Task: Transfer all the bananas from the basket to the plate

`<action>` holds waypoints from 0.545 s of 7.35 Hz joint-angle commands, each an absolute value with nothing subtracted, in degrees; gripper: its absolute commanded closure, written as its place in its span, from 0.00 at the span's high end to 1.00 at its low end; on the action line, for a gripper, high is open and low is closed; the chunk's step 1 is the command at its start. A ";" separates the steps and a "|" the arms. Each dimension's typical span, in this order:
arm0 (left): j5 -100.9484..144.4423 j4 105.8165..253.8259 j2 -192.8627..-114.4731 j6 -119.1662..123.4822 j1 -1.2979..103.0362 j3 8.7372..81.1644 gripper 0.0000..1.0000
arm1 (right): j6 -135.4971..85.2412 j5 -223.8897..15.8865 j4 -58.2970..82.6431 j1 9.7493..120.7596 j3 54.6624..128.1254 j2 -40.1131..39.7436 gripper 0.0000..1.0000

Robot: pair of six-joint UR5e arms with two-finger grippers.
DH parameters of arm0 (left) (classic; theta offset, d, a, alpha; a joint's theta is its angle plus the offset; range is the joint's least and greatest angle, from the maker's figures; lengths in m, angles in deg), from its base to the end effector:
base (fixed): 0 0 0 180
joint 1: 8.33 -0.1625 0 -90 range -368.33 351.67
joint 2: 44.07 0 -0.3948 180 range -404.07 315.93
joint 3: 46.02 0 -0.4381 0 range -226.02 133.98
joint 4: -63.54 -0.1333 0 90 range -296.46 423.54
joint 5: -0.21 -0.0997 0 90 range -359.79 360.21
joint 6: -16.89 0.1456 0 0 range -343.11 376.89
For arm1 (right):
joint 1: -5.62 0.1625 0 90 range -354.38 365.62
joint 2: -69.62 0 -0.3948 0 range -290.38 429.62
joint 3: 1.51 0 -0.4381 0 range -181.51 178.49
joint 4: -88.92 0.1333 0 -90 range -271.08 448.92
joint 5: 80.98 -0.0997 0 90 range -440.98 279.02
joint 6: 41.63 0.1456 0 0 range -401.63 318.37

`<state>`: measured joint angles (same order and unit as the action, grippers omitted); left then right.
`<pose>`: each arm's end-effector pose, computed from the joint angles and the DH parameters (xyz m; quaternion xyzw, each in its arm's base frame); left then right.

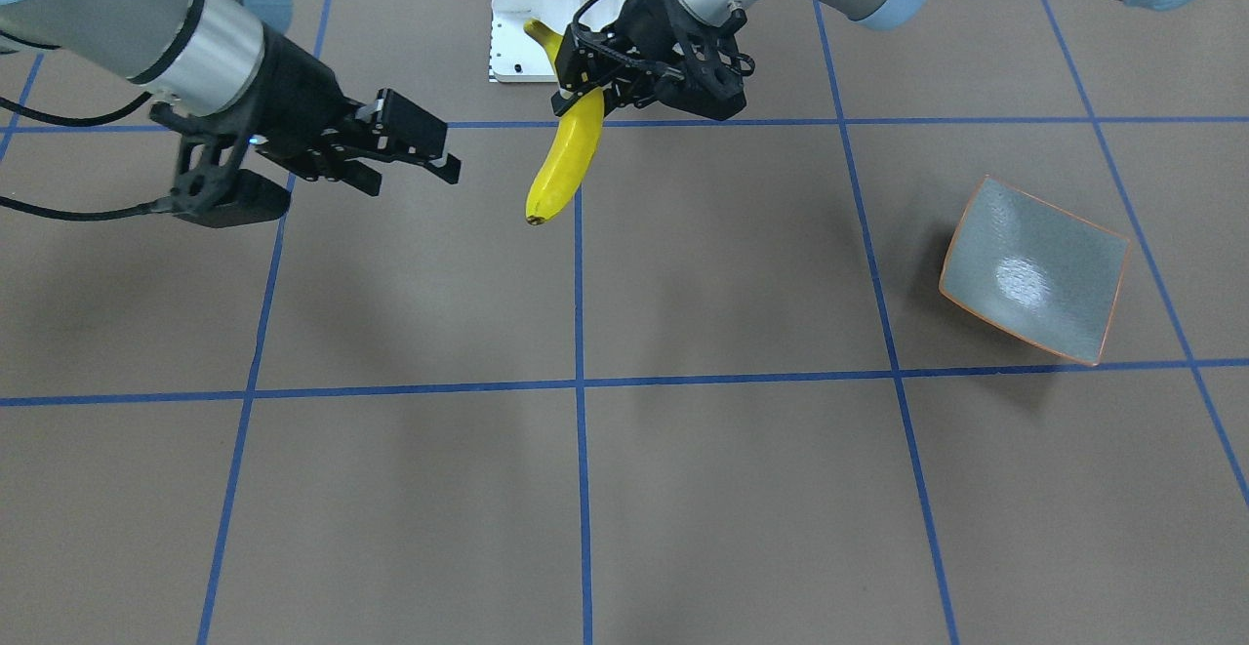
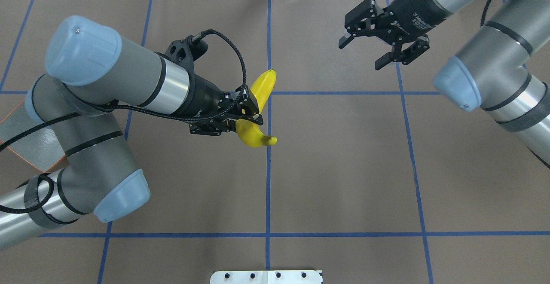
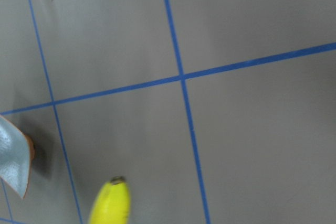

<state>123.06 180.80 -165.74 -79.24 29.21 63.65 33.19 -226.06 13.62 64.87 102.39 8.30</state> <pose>0.4590 -0.4212 0.0829 -0.0462 0.6441 -0.1098 0.7556 -0.3133 -0.5538 0.1736 -0.0661 -0.5839 0.0865 0.8045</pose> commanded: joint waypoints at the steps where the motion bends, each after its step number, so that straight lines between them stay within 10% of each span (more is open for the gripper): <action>1: 123.35 180.79 -158.29 -77.43 33.84 67.68 0.00 | 26.51 -225.65 13.60 69.24 102.55 2.32 1.00; 4: 123.26 181.48 -138.01 -56.60 40.43 71.32 0.00 | 23.76 -221.98 13.60 71.19 102.73 -1.65 1.00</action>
<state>123.32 180.99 -146.62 -66.71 37.44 70.51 24.52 -224.00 13.60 70.71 102.68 -0.13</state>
